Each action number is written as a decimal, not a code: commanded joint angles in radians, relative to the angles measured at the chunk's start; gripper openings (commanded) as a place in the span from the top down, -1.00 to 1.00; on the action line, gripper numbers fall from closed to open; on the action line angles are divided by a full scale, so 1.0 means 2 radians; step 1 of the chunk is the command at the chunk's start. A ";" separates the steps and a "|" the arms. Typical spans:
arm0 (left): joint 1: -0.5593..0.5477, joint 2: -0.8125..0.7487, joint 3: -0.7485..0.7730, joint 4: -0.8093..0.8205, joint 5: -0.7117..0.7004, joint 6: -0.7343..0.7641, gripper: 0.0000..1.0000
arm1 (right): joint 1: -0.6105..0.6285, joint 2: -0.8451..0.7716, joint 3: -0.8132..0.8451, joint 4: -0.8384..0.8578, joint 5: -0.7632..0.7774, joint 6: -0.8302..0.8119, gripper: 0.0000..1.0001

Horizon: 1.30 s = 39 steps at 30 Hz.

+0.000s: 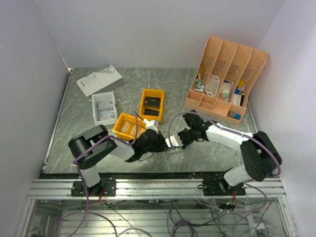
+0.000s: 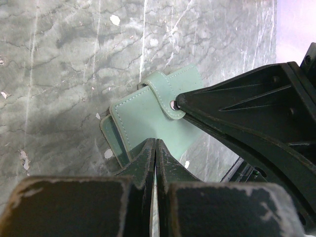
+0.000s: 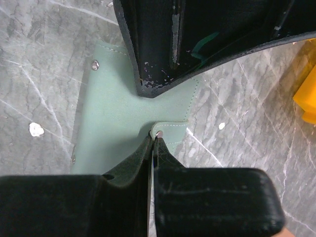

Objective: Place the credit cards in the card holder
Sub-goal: Close the card holder at the center of the board.

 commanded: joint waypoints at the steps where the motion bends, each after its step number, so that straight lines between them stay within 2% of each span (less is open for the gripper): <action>1: 0.002 0.020 -0.006 -0.038 0.007 0.011 0.86 | 0.006 0.009 -0.001 -0.010 0.017 -0.001 1.00; 24: 0.002 0.030 0.003 -0.041 0.010 0.012 0.86 | 0.019 -0.005 0.003 -0.078 0.016 -0.076 1.00; 39: 0.005 0.035 0.003 -0.037 0.012 0.012 0.86 | 0.074 0.008 -0.007 -0.090 0.068 -0.085 1.00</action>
